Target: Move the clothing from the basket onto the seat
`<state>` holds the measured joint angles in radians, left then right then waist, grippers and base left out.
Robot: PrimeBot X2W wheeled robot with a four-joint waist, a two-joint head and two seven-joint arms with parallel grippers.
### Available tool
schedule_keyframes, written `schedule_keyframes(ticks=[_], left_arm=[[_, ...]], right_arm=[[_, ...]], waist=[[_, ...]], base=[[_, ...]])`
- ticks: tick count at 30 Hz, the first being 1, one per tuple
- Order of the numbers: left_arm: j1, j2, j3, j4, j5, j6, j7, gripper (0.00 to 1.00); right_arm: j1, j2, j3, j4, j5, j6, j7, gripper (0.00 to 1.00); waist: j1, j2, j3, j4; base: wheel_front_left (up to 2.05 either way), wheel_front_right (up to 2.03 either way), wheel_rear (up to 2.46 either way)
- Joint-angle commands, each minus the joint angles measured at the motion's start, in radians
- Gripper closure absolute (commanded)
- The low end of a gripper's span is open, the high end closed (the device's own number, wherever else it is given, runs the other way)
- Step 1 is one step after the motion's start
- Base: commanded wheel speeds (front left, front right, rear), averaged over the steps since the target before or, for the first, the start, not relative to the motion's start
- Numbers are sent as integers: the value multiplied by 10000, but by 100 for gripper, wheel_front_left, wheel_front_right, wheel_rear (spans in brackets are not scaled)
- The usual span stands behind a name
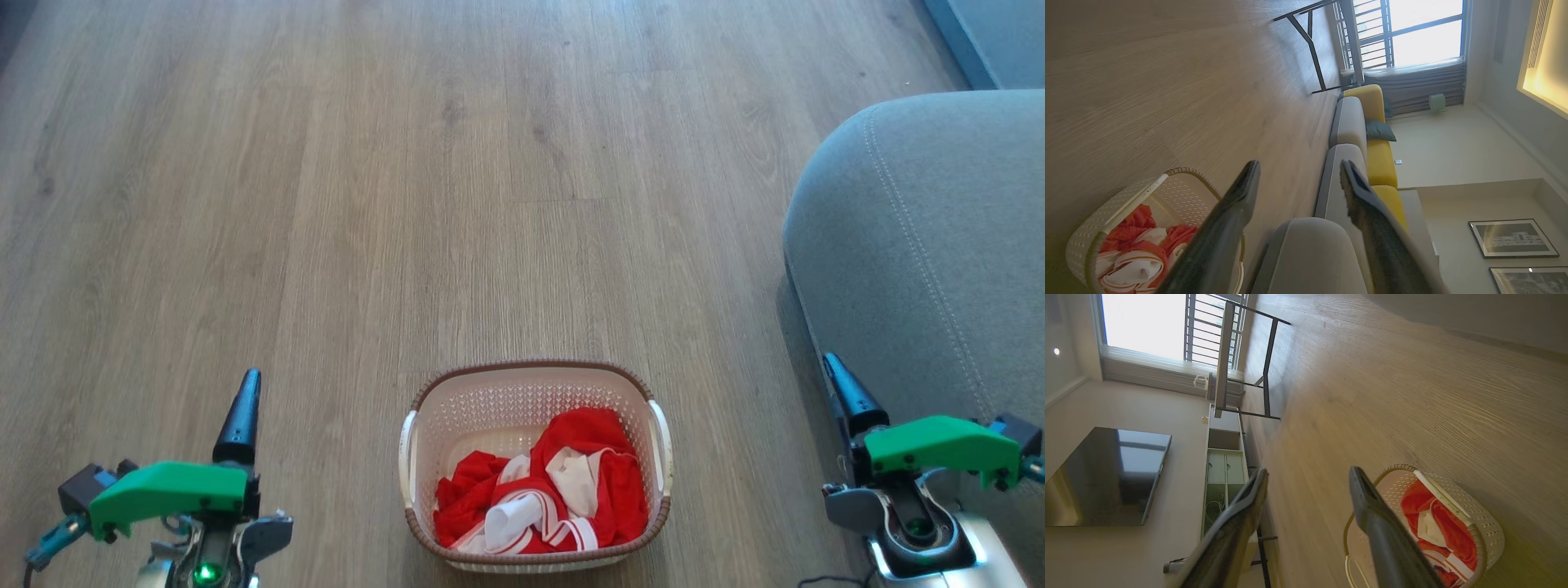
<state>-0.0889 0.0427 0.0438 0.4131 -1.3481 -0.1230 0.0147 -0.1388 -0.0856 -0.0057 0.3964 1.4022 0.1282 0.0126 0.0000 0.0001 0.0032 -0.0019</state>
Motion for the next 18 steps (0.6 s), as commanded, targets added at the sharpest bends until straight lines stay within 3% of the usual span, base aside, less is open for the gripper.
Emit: schedule_keyframes(ticks=[1, 18], left_arm=[[-620, 209, 97, -255, 333, -22, -144, 0], [-921, 270, 227, -262, 3154, -32, -643, 0]], right_arm=[[-622, -252, 144, -249, -303, 7, -131, 0], [-1155, -430, 680, 41, -2634, 11, -628, 0]], waist=[[0, -1, 2, 2], [0, -1, 26, -1]], base=[[0, 0, 0], [0, 0, 0]])
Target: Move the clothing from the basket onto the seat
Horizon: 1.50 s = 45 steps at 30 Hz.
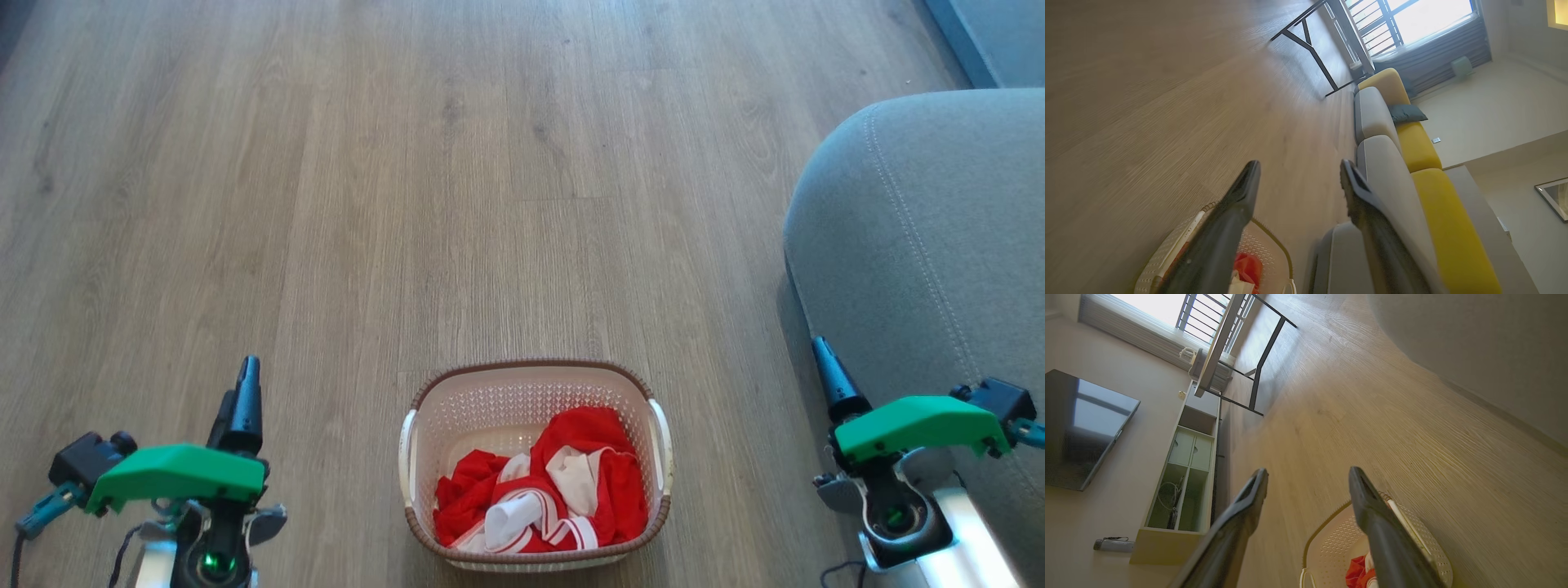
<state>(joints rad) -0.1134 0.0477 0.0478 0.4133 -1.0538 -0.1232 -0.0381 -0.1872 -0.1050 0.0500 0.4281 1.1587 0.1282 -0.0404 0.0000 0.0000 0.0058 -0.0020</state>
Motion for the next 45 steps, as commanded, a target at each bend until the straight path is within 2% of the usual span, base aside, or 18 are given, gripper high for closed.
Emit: schedule_keyframes(ticks=[1, 45], left_arm=[[-691, 223, 204, -266, 369, -31, -145, 0], [-1545, 346, 248, 114, 6540, -46, -1407, 0]], right_arm=[[-701, -248, 157, -250, -332, 11, -129, 0], [-2138, -714, 1738, 616, -5276, 19, -1387, 0]], waist=[[0, 0, 2, 0], [0, 0, 186, -10]], base=[[0, 0, 0], [0, 0, 0]])
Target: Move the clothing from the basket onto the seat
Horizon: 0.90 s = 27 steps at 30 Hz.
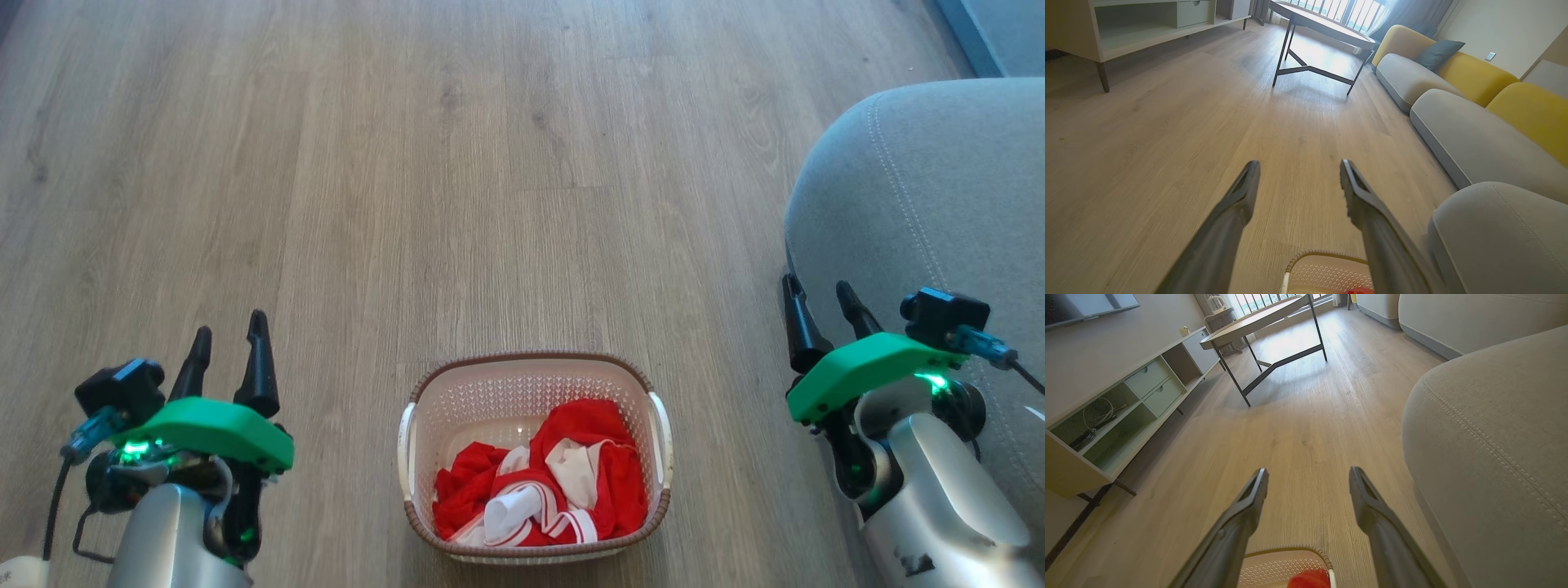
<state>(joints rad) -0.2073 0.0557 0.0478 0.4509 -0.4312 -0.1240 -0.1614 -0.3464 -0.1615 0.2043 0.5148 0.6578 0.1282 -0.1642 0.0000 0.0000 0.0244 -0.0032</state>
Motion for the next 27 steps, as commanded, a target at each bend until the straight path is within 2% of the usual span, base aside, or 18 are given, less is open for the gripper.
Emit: schedule_keyframes(ticks=[1, 20, 27], left_arm=[[-622, 269, 252, -251, 478, -17, -204, 0], [-1052, 221, 339, -70, 2772, -21, -732, 0], [-1254, 207, 366, 57, 3706, -35, -966, 0]], right_arm=[[-574, -153, 205, -234, -381, 20, -177, 0], [-1135, -77, 181, 310, -2505, 23, -704, 0], [-1385, 14, 181, 429, -3659, 25, -938, 0]], waist=[[0, 0, 0, 3], [0, 0, 56, -9], [0, 0, 90, -6]], base=[[0, 0, 0], [0, 0, 0], [0, 0, 0]])
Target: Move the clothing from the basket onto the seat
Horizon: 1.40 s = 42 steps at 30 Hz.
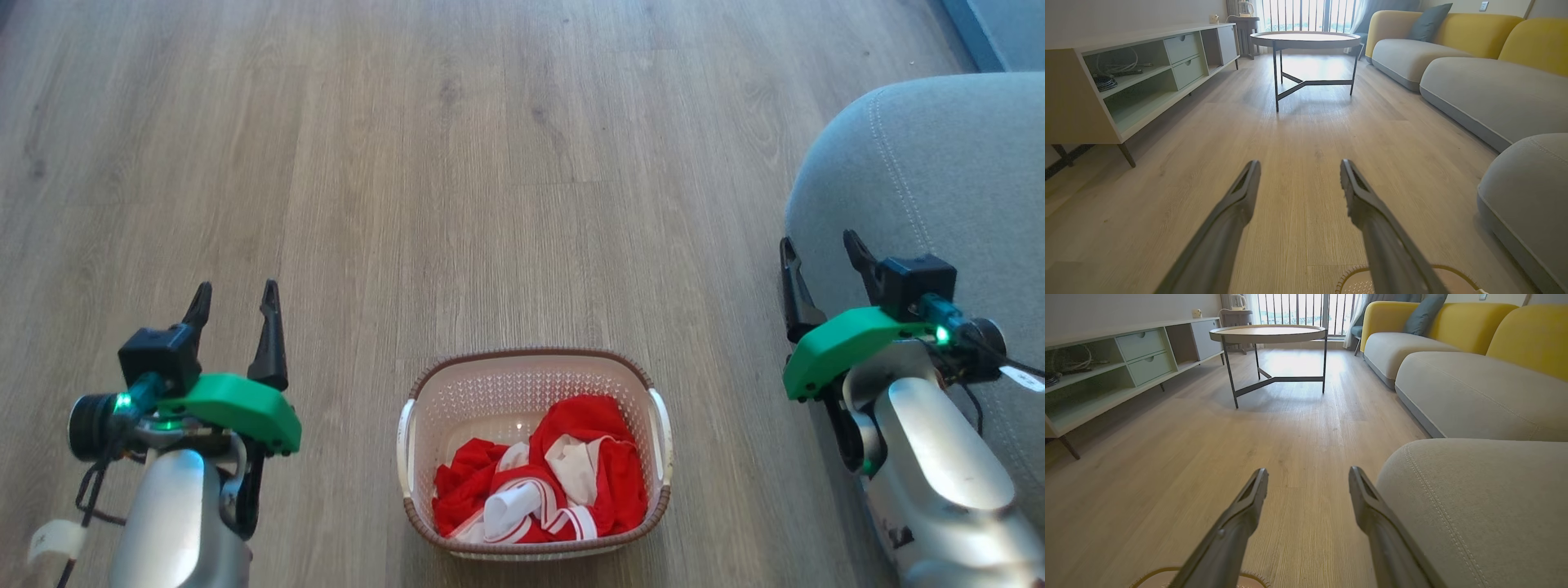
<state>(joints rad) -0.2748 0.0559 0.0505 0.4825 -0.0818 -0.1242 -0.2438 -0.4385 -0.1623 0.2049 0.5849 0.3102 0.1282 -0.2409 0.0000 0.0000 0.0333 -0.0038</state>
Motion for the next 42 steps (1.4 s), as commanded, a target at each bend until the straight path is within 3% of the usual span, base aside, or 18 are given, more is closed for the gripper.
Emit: schedule_keyframes(ticks=[1, 20, 42], left_arm=[[-605, 203, 339, -246, 338, -35, -171, 0], [-627, 125, 383, -281, 344, -50, -180, 0], [-1188, -37, -96, -435, -177, -62, -180, 0]], right_arm=[[-485, 26, 179, -275, -331, 25, -200, 0], [-421, 191, -167, -561, -704, 25, -208, 0], [-1287, 368, -558, -2192, -1124, 25, -208, 0]], waist=[[0, 0, 3, 1], [0, 0, 197, -2], [0, 0, 2780, -411]], base=[[0, 0, 0], [0, 0, 0], [0, 0, 0]])
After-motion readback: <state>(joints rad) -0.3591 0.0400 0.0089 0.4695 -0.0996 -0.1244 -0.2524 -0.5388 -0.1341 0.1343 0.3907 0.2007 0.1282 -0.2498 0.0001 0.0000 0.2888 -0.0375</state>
